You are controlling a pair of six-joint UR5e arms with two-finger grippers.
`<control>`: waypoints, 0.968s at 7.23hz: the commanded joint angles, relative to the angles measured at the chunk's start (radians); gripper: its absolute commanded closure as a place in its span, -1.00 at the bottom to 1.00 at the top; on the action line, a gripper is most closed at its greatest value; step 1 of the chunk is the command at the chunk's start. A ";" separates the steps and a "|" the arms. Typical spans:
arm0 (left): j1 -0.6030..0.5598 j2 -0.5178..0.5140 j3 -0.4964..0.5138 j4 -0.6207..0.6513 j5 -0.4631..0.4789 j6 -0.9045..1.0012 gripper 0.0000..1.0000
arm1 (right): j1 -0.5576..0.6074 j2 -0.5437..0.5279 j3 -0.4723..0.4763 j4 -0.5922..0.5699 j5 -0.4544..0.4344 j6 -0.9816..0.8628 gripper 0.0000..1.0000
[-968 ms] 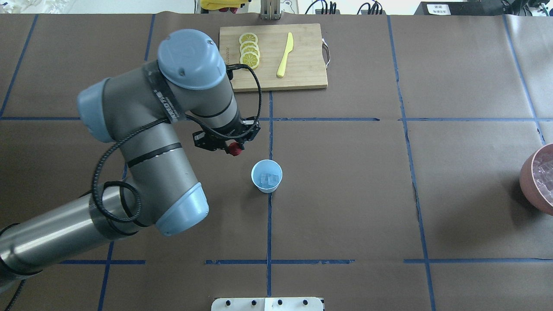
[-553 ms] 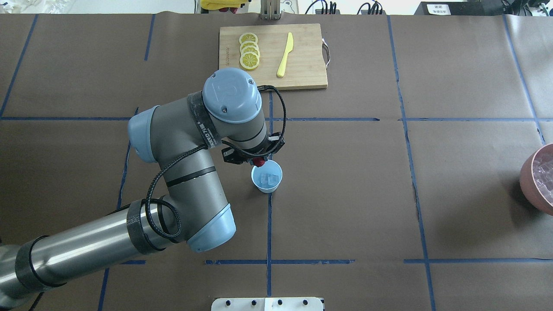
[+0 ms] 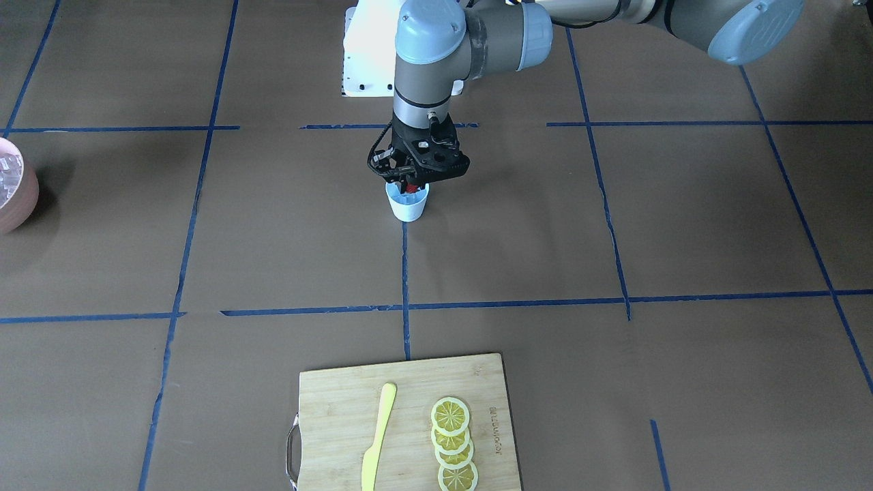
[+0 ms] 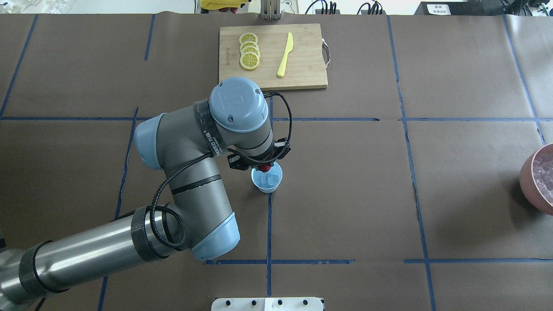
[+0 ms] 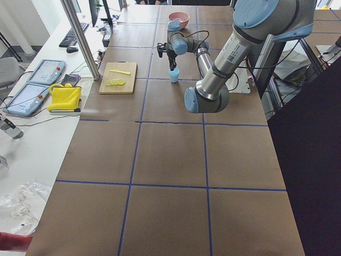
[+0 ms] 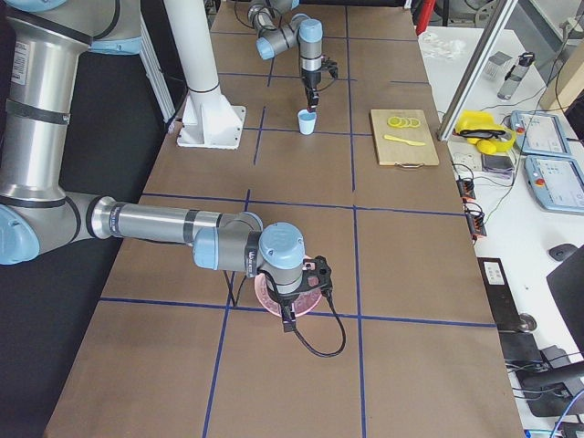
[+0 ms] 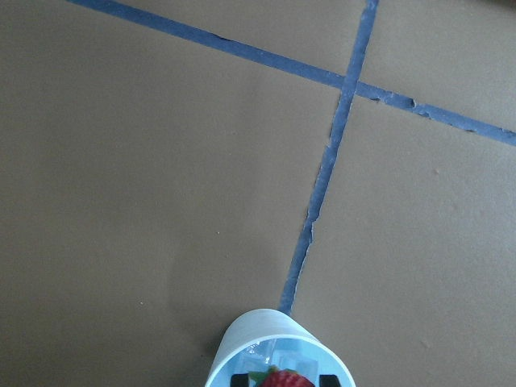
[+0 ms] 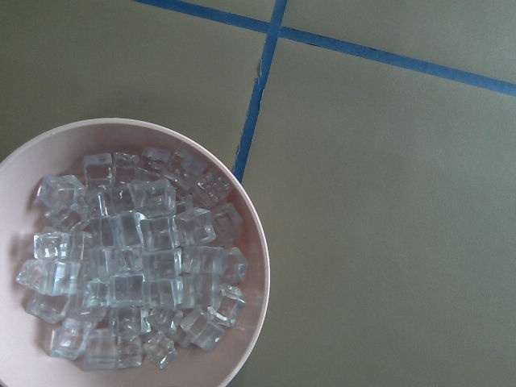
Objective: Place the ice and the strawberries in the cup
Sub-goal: 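Lower the strawberry into the cup and open the left gripper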
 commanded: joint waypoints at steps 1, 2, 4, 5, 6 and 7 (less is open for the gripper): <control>0.002 0.000 -0.003 0.000 0.003 0.007 -1.00 | 0.000 0.000 -0.002 0.001 0.000 0.000 -0.99; 0.002 -0.001 -0.005 0.001 0.003 0.008 -1.00 | 0.000 0.000 -0.002 0.001 0.000 0.000 -0.99; 0.001 0.028 -0.040 0.018 0.000 0.052 -1.00 | 0.000 0.000 -0.003 -0.001 0.000 0.001 -0.99; -0.004 0.119 -0.121 0.039 0.000 0.152 -1.00 | 0.000 0.000 -0.006 -0.001 -0.002 0.002 -0.99; -0.029 0.223 -0.231 0.085 -0.002 0.268 -1.00 | -0.002 0.002 -0.008 0.001 -0.002 0.003 -0.99; -0.078 0.303 -0.331 0.157 -0.003 0.412 -1.00 | 0.000 0.002 -0.008 0.001 -0.002 0.003 -0.99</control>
